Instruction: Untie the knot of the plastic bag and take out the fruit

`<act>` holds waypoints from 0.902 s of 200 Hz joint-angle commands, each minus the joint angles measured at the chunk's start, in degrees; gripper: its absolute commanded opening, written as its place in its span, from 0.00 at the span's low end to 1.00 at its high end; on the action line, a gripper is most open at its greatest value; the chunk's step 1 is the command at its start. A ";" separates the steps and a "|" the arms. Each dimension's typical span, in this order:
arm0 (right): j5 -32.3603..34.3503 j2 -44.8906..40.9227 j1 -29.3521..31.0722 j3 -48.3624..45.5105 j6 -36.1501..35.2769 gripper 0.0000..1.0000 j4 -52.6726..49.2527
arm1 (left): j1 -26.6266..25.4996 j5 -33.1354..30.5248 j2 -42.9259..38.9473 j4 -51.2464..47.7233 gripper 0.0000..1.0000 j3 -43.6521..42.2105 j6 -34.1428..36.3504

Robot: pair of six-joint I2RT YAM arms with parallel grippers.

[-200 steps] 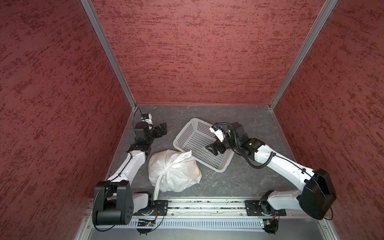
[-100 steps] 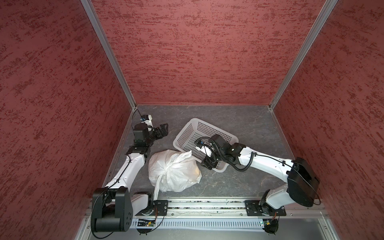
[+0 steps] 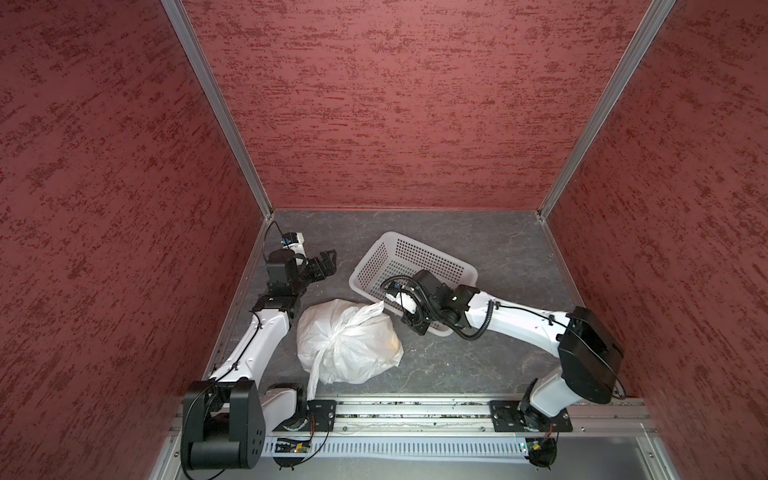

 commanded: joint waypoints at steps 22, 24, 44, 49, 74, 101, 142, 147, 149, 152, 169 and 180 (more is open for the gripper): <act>6.34 1.66 -3.33 1.43 5.08 0.08 -0.19 | 0.25 1.83 -0.68 -1.34 1.00 1.57 0.49; 6.56 1.83 -3.66 1.48 5.28 0.08 -0.26 | 0.19 1.82 -0.61 -1.38 1.00 1.61 0.49; 9.13 2.92 -7.13 1.70 6.88 0.04 0.21 | 0.00 2.19 -0.17 -1.20 1.00 1.69 0.31; 9.58 3.16 -7.84 1.80 7.23 0.03 0.32 | -0.11 2.21 -0.06 -1.06 1.00 1.64 0.16; 11.43 6.05 -13.72 3.72 9.25 0.01 0.03 | -1.06 2.18 0.63 -0.03 1.00 1.53 -0.44; 14.61 9.78 -19.33 7.55 10.18 0.01 -0.89 | -2.28 2.12 1.76 0.52 1.00 2.14 -0.44; 17.77 14.34 -28.37 13.69 11.79 0.00 -3.13 | -4.81 2.00 2.67 0.31 1.00 3.19 -0.36; 18.07 14.86 -29.57 14.43 12.21 0.00 -3.43 | -5.09 1.92 2.71 0.28 1.00 3.20 -0.40; 18.11 15.11 -30.09 14.75 12.45 0.00 -3.58 | -5.25 1.91 2.68 0.34 1.00 3.20 -0.46; 18.09 15.52 -30.78 15.20 12.63 0.00 -3.73 | -5.44 1.76 2.67 0.21 1.00 3.18 -0.48; 17.25 17.30 -34.40 16.91 12.52 0.00 -3.47 | -6.57 1.39 2.64 0.13 1.00 3.03 -0.51; 17.85 18.48 -36.14 17.88 12.20 0.00 -3.23 | -7.16 1.04 2.67 -0.04 1.00 2.97 -0.66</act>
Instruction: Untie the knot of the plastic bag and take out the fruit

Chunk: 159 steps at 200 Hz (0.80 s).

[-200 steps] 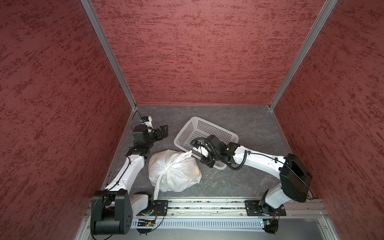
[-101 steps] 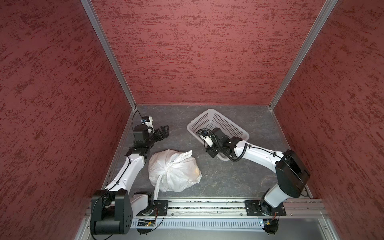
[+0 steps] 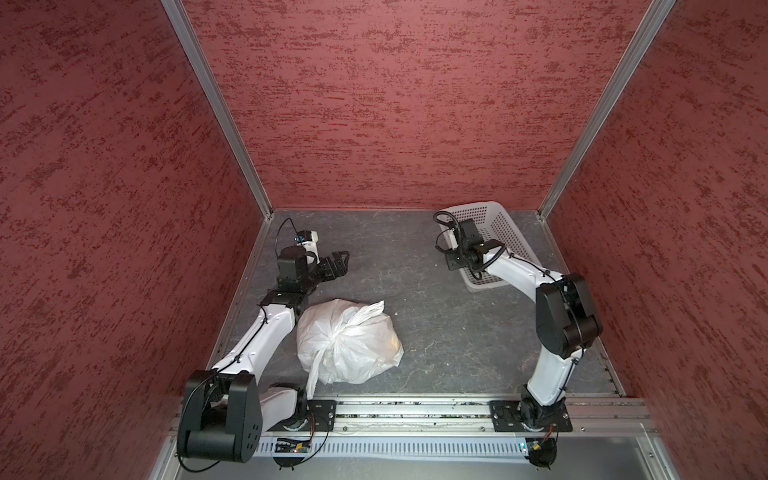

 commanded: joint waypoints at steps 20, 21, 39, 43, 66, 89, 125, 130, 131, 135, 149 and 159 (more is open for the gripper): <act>3.05 6.37 -6.75 4.43 0.77 0.00 -5.67 | -1.78 -0.90 0.15 0.14 1.00 1.19 -0.45; 3.12 6.47 -6.89 4.51 0.68 0.00 -5.69 | -1.78 -0.94 0.13 0.14 0.99 1.10 -0.42; 4.00 7.77 -8.29 5.03 -1.16 0.01 -5.11 | -2.05 -1.24 0.02 -0.01 0.99 1.19 -0.38; 4.27 7.92 -8.60 5.08 -1.44 0.01 -5.00 | -2.07 -1.23 0.02 -0.12 1.00 1.17 -0.38; 4.43 8.86 -10.26 5.86 -1.43 0.01 -5.27 | -2.10 -1.20 0.36 -0.47 1.00 1.62 -0.07; 3.97 9.21 -10.38 6.26 -2.67 0.08 -4.99 | -2.06 -0.98 0.65 -1.16 1.00 2.30 0.13; 2.04 6.58 -10.25 5.38 -3.25 0.38 -4.56 | -2.23 -0.76 -0.10 -3.88 1.00 3.23 0.58; 1.70 5.73 -10.31 5.15 -3.25 0.42 -4.56 | -2.33 -0.80 -0.43 -4.49 1.00 3.36 0.63; 1.66 5.58 -10.30 5.09 -3.26 0.43 -4.56 | -2.37 -0.80 -0.47 -4.64 0.99 3.42 0.69; 1.40 5.02 -10.33 4.92 -3.19 0.46 -4.49 | -2.37 -0.84 -0.71 -5.21 1.00 3.51 0.79; 0.32 2.91 -10.19 4.43 -3.18 0.56 -4.82 | -2.74 -1.73 -1.78 -8.17 1.00 4.34 1.29; -0.46 1.57 -9.91 4.34 -3.16 0.61 -5.55 | -3.23 -2.92 -2.78 -11.18 1.00 5.16 1.67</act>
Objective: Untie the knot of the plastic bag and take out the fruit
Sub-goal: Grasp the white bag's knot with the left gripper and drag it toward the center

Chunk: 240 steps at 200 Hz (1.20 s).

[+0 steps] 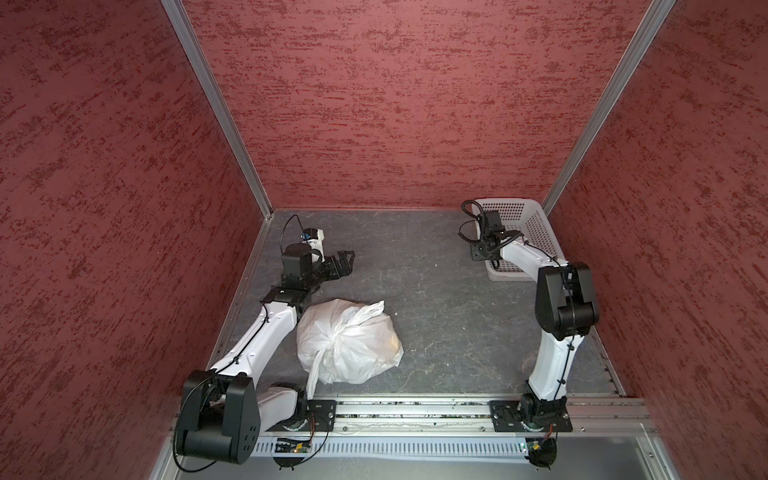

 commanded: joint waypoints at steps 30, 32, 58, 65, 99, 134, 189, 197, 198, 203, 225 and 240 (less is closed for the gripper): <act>-3.61 -8.81 1.79 -1.06 -0.49 0.75 -5.09 | -4.70 -10.41 -7.35 -19.03 1.00 5.73 0.86; -3.66 -8.97 1.83 -1.06 -0.52 0.75 -5.14 | -5.10 -11.14 -7.65 -19.90 1.00 6.06 0.76; -4.08 -12.21 4.17 -1.15 -0.37 0.82 -7.80 | -11.68 -20.15 -10.55 -36.15 0.96 11.32 -3.98; -4.10 -12.83 4.89 -1.16 -0.28 0.83 -8.36 | -13.28 -21.33 -11.00 -40.74 0.94 12.93 -6.26; -5.59 -14.91 7.41 -1.24 0.47 0.88 -11.08 | -21.60 -25.19 -12.00 -63.29 0.79 19.75 -19.86; -10.16 -18.30 8.94 -2.68 1.64 0.93 -12.15 | -29.88 -24.10 -13.29 -78.52 0.71 21.48 -34.84; -11.79 -20.87 10.14 -4.75 2.07 0.98 -12.48 | -34.48 -21.32 -15.72 -79.58 0.73 17.10 -45.30; -11.93 -20.97 10.29 -4.78 2.10 0.98 -12.33 | -33.67 -20.68 -15.02 -78.16 0.75 16.42 -44.49; -11.91 -20.94 10.30 -4.72 2.05 0.98 -12.32 | -33.60 -20.53 -14.96 -77.92 0.75 16.35 -44.38; -11.88 -21.06 10.36 -4.70 2.09 0.98 -12.38 | -32.66 -19.85 -14.52 -76.82 0.76 15.88 -43.84; -11.54 -21.25 10.73 -4.32 1.92 0.98 -12.49 | -28.34 -17.06 -13.89 -72.11 0.80 13.26 -42.00; -11.33 -21.53 10.85 -4.30 1.73 0.99 -12.62 | -25.37 -15.33 -14.11 -68.40 0.83 11.53 -39.53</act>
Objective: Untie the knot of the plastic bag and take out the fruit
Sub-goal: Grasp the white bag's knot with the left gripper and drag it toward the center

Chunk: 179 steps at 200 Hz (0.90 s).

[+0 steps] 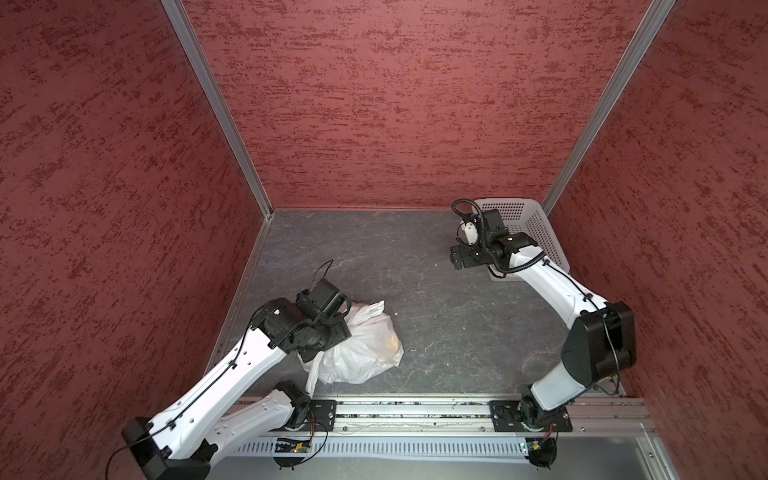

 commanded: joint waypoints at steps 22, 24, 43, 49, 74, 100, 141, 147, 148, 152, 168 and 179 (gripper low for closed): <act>-0.43 -2.10 0.59 -0.01 -0.07 0.98 -1.10 | 7.23 6.25 0.48 11.00 0.85 -4.52 5.48; -0.37 -2.15 0.59 0.00 -0.07 0.98 -1.15 | 7.37 6.25 0.63 11.15 0.85 -4.68 5.53; -0.08 -2.64 0.67 -0.14 -0.18 0.99 -1.37 | 7.45 6.42 1.69 13.44 0.78 -6.01 5.97; 0.08 -2.84 0.72 -0.23 -0.18 0.98 -1.38 | 7.45 6.59 1.97 14.14 0.73 -6.47 6.02; 0.35 -3.52 0.68 -1.01 -0.09 0.98 -0.93 | 7.36 6.91 2.78 16.96 0.47 -7.87 5.94; 0.19 -3.42 0.64 -1.50 0.07 0.98 -0.43 | 7.21 7.96 4.35 17.93 0.27 -7.37 6.31; -0.43 -4.08 0.68 -2.93 0.97 0.98 0.90 | 7.10 10.15 4.97 19.63 0.01 -6.34 6.89; -0.51 -4.15 0.68 -3.27 1.16 0.98 1.15 | 7.12 10.44 5.31 19.72 0.00 -5.78 7.12; -0.56 -4.15 0.64 -3.33 1.20 0.98 1.12 | 7.11 10.46 5.34 19.77 0.00 -5.62 7.14; -0.65 -4.35 0.68 -3.53 1.30 0.98 1.33 | 7.14 10.78 5.57 19.88 0.00 -5.25 7.44; -0.87 -4.90 0.68 -4.50 1.71 0.98 1.85 | 7.09 11.51 6.49 20.25 0.00 -3.38 8.20; -0.98 -5.31 0.68 -5.05 1.93 0.98 2.17 | 7.18 12.24 7.07 20.77 0.00 -2.22 8.90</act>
